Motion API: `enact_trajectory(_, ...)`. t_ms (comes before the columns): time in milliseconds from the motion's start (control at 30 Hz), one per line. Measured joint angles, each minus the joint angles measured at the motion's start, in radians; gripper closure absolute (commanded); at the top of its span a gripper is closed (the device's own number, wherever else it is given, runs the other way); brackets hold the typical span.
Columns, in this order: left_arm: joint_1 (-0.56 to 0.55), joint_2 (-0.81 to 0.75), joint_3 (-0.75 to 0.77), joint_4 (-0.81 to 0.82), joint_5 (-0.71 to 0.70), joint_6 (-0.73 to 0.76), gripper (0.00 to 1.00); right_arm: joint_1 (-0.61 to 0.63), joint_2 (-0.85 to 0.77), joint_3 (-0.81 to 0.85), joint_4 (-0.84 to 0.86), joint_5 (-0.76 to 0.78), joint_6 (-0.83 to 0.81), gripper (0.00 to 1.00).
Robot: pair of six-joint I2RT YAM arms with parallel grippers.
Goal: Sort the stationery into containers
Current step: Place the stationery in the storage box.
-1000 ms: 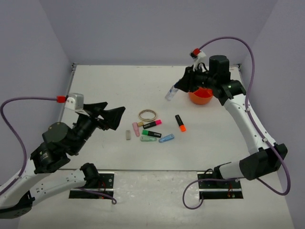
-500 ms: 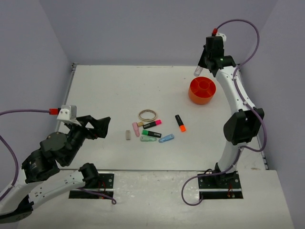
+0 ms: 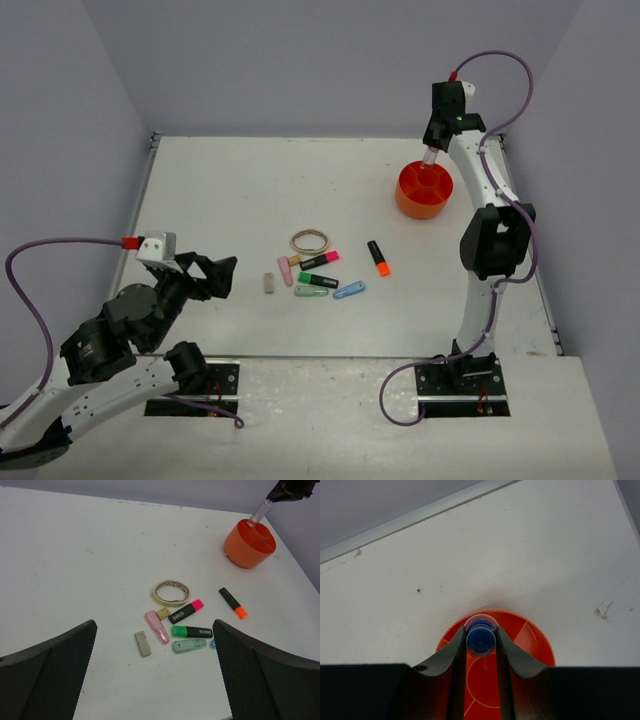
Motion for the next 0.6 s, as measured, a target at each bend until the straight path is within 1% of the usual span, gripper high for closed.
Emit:
enact_trajectory(200, 0.000, 0.013, -0.001, 0.003, 0.016, 0.007, 0.00, 0.002, 0.009, -0.031, 0.003, -0.001, -0.007, 0.99)
enact_trajectory(267, 0.000, 0.013, -0.001, 0.004, 0.019, 0.007, 0.00, 0.002, 0.011, -0.031, 0.005, -0.001, -0.011, 0.93)
enact_trajectory(367, 0.000, 0.008, -0.002, 0.005, 0.021, 0.007, 0.00, 0.002, 0.014, -0.031, 0.010, -0.001, -0.016, 0.88)
enact_trajectory(400, 0.000, 0.006, -0.002, 0.006, 0.021, 0.007, 0.00, 0.002, 0.016, -0.031, 0.010, -0.001, -0.017, 0.87)
enact_trajectory(500, 0.000, -0.001, -0.002, 0.010, 0.021, 0.007, 0.00, 0.002, 0.032, -0.028, 0.014, -0.002, -0.024, 0.87)
enact_trajectory(600, 0.000, -0.003, -0.002, 0.015, 0.021, 0.007, 0.00, 0.002, 0.049, -0.028, 0.015, -0.004, -0.031, 0.80)
